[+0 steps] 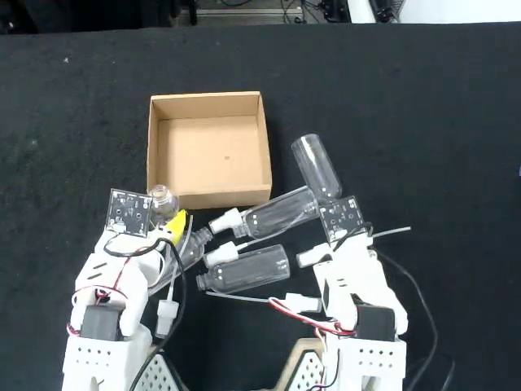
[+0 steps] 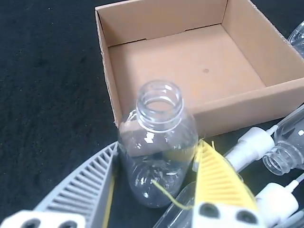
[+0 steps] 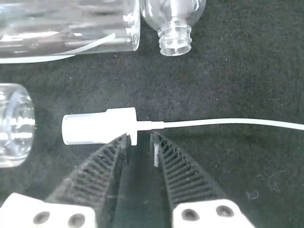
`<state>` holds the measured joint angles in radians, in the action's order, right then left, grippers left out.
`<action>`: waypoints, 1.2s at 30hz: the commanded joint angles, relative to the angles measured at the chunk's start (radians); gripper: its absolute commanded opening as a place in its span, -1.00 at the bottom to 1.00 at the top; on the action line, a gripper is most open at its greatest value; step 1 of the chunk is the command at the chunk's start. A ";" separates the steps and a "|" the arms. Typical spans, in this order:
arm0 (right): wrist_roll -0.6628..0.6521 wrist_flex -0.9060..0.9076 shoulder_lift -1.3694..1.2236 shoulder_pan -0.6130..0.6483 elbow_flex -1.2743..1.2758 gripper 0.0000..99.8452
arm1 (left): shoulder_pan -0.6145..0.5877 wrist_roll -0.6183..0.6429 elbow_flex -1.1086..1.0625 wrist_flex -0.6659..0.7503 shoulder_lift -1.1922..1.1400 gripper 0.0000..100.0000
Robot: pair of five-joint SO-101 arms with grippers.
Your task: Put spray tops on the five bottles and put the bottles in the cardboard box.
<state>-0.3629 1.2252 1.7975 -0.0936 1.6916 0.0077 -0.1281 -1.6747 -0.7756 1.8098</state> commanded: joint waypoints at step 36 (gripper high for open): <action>-0.187 0.048 -0.114 0.038 -0.602 -0.78 | -0.748 0.008 0.090 0.103 -0.025 -0.65</action>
<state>-0.5010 1.1807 1.7975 -0.1366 1.4246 -0.7258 -0.1281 -1.5934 -0.7020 1.7914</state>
